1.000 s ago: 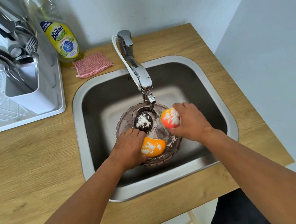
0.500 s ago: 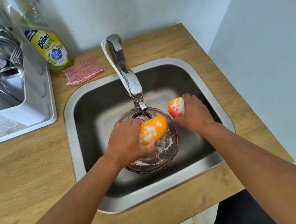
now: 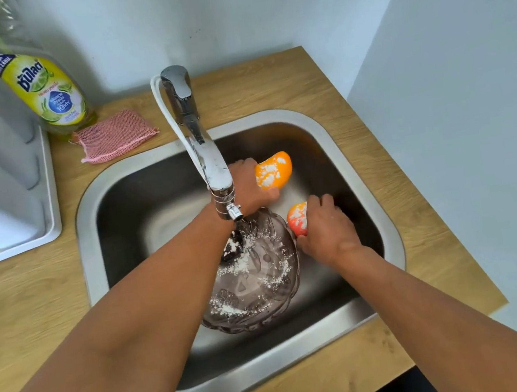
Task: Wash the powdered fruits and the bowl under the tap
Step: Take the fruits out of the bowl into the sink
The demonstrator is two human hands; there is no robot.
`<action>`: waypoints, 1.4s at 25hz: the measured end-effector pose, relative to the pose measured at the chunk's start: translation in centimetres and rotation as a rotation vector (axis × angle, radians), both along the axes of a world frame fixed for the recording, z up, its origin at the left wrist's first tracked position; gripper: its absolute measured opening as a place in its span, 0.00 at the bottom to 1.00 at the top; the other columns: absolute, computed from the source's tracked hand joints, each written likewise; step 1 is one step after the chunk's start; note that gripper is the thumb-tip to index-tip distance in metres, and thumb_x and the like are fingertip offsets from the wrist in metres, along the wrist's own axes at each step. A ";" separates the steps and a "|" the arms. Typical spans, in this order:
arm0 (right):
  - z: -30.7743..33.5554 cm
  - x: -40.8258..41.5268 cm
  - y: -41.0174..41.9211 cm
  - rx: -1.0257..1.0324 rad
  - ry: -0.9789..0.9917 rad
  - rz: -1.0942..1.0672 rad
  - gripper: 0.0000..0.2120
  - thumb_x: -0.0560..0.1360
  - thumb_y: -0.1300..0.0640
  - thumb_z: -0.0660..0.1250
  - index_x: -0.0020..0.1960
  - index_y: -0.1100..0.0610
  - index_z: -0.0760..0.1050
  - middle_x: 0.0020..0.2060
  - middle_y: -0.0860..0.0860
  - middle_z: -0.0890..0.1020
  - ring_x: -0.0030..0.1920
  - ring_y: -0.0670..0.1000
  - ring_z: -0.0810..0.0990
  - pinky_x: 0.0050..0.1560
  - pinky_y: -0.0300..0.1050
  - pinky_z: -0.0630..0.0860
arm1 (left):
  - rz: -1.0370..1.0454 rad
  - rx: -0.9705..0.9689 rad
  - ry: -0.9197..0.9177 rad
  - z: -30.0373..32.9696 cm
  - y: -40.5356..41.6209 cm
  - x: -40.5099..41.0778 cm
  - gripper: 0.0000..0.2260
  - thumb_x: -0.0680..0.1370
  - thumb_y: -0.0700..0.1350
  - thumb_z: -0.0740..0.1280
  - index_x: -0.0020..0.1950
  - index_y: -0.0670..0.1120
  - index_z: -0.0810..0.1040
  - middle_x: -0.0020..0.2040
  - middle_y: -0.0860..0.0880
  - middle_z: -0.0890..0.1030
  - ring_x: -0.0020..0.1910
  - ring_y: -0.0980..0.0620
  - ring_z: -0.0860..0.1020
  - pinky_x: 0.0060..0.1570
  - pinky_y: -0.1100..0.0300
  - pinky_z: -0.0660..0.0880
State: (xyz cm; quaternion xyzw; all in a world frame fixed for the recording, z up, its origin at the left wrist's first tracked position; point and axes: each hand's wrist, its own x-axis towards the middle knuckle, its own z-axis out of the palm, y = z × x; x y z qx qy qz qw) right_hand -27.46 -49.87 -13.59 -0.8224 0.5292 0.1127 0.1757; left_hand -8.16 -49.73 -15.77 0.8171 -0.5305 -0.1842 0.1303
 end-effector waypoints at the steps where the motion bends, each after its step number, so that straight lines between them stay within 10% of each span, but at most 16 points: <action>1: -0.2 -0.1 0.1 0.011 0.017 0.000 0.31 0.72 0.51 0.77 0.68 0.59 0.66 0.65 0.59 0.70 0.63 0.62 0.76 0.58 0.56 0.77 | -0.031 0.021 -0.021 -0.5 -0.6 0.0 0.30 0.67 0.65 0.71 0.62 0.47 0.79 0.57 0.46 0.83 0.54 0.42 0.81 0.46 0.56 0.63; 10: 0.0 -0.2 -0.1 0.049 0.062 0.006 0.30 0.74 0.51 0.76 0.69 0.59 0.66 0.66 0.59 0.71 0.63 0.63 0.77 0.58 0.56 0.77 | -0.020 0.108 0.033 -1.2 1.6 0.4 0.38 0.72 0.70 0.68 0.74 0.48 0.72 0.70 0.44 0.78 0.68 0.39 0.74 0.64 0.49 0.70; 16: 3.0 -1.0 1.2 -0.097 -0.099 0.033 0.21 0.77 0.52 0.73 0.65 0.59 0.72 0.62 0.59 0.76 0.63 0.62 0.76 0.56 0.55 0.76 | 0.124 -0.034 0.152 2.6 12.1 1.9 0.10 0.74 0.50 0.71 0.53 0.51 0.80 0.53 0.48 0.81 0.58 0.42 0.78 0.50 0.51 0.73; 21: 2.3 -1.7 3.1 0.211 -0.058 -0.153 0.14 0.75 0.48 0.72 0.49 0.59 0.84 0.48 0.61 0.86 0.49 0.63 0.85 0.52 0.51 0.83 | 0.006 0.226 0.025 0.9 15.1 0.6 0.42 0.70 0.57 0.77 0.80 0.51 0.63 0.77 0.46 0.69 0.73 0.43 0.69 0.71 0.48 0.69; 26: -0.2 -0.3 4.4 0.454 -0.038 -0.285 0.12 0.77 0.57 0.69 0.38 0.63 0.79 0.29 0.58 0.86 0.25 0.56 0.84 0.31 0.46 0.83 | 0.058 0.157 -0.022 -0.3 14.7 -0.3 0.37 0.73 0.55 0.76 0.78 0.50 0.65 0.76 0.46 0.71 0.74 0.43 0.69 0.73 0.49 0.68; 35: -1.2 0.5 4.1 0.629 -0.087 -0.331 0.10 0.78 0.66 0.68 0.39 0.68 0.77 0.24 0.59 0.82 0.44 0.66 0.88 0.48 0.60 0.85 | 0.324 -0.103 0.092 2.4 12.8 3.4 0.34 0.69 0.58 0.76 0.71 0.49 0.70 0.62 0.49 0.77 0.58 0.48 0.78 0.56 0.52 0.75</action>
